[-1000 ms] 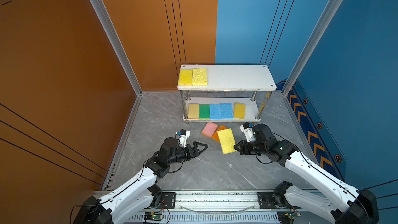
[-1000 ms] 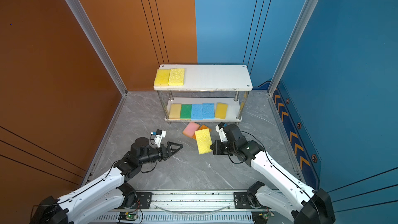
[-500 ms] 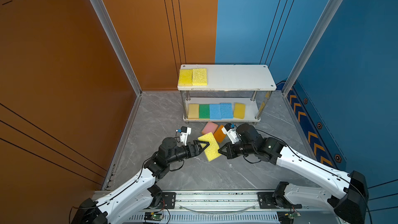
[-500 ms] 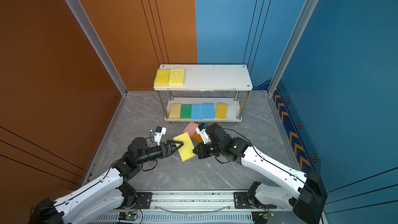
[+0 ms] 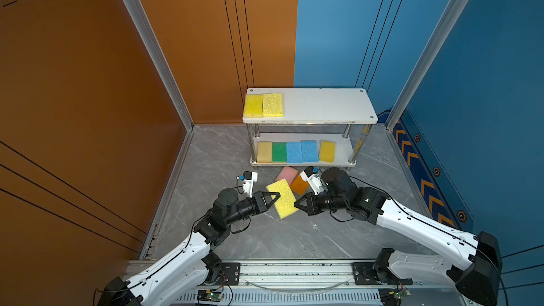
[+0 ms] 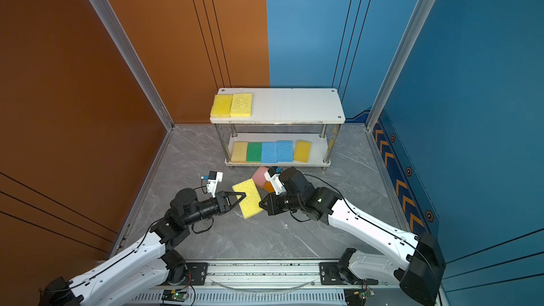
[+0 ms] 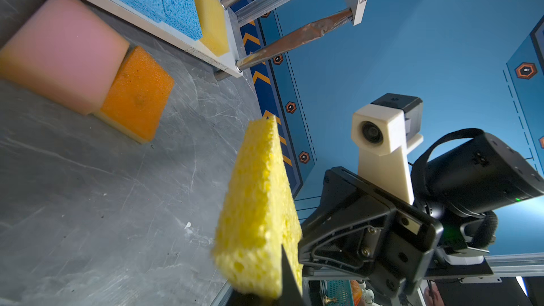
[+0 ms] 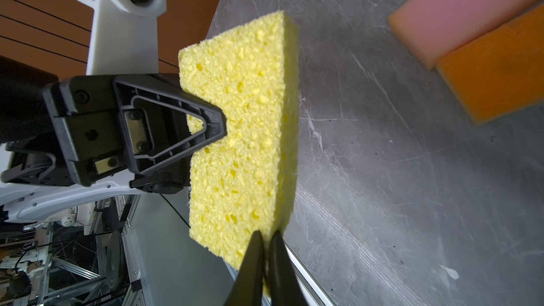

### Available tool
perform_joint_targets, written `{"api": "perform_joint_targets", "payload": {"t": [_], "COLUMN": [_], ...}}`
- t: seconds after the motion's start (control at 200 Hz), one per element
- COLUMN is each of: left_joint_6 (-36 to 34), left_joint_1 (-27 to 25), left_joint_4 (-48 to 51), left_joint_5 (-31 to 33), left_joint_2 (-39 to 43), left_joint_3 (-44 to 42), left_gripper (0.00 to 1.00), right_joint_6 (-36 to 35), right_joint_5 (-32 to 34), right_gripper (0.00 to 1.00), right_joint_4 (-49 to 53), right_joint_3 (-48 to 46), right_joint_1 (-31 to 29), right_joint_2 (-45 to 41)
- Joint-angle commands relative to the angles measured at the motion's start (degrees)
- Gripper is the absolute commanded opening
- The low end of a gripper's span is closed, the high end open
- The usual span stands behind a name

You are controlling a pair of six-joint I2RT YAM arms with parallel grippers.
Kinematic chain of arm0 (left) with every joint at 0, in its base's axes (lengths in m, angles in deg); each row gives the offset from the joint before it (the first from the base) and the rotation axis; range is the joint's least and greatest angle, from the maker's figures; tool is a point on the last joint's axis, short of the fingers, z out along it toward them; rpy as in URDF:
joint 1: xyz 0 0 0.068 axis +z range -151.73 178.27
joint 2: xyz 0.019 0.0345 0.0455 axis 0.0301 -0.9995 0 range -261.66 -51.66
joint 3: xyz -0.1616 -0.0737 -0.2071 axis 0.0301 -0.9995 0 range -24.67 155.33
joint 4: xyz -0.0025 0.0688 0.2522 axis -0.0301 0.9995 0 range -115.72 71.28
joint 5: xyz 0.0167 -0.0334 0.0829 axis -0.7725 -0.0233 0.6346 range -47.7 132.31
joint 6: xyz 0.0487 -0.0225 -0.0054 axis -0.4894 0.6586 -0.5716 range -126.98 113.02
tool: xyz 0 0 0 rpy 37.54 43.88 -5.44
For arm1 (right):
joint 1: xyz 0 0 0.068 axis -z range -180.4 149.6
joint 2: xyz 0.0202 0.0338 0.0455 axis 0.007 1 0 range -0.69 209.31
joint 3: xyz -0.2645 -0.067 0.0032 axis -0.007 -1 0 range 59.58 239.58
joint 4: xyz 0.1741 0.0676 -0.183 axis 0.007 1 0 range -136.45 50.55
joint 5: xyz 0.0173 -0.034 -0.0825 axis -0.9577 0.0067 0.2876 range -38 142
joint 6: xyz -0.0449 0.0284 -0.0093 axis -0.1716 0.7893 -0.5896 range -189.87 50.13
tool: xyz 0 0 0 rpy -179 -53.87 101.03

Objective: Place and organize the cleaning sponges onto the shelf
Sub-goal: 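Close the left gripper on the sponge held by the right gripper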

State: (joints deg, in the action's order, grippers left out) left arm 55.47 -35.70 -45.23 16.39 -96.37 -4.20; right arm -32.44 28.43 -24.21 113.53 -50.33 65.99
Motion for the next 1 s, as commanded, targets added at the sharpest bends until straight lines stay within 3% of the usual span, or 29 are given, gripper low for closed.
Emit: {"api": "perform_joint_targets", "payload": {"t": [0.0, 0.085, 0.18, 0.706, 0.996], "left_joint_6": [0.2, 1.2, 2.3, 4.0, 4.7], "left_joint_1": [0.9, 1.7, 2.8, 5.9, 6.3], "left_joint_4": [-0.8, -1.8, -2.9, -3.2, -3.2], "left_joint_5": [0.5, -0.7, -2.5, -6.3, -6.7], "left_joint_2": [0.6, 0.7, 0.8, 1.1, 1.8], "left_joint_3": [-0.4, -0.4, -0.2, 1.4, 1.3], "left_gripper": [0.0, 0.0, 0.0, 0.0, 0.0], "right_joint_6": [1.7, 2.2, 2.8, 6.3, 6.0], "right_joint_5": [-1.8, -2.8, -4.3, -7.8, -7.2], "right_gripper": [0.22, 0.4, 0.46, 0.45, 0.39], "right_joint_4": [-2.6, -3.4, -4.3, -9.3, -9.5], "right_joint_3": [1.1, 0.8, 0.2, -3.2, -4.0], "right_joint_1": [-0.4, -0.2, 0.5, 1.9, 2.7], "right_joint_2": [0.4, 0.6, 0.4, 0.4, 1.2]}}
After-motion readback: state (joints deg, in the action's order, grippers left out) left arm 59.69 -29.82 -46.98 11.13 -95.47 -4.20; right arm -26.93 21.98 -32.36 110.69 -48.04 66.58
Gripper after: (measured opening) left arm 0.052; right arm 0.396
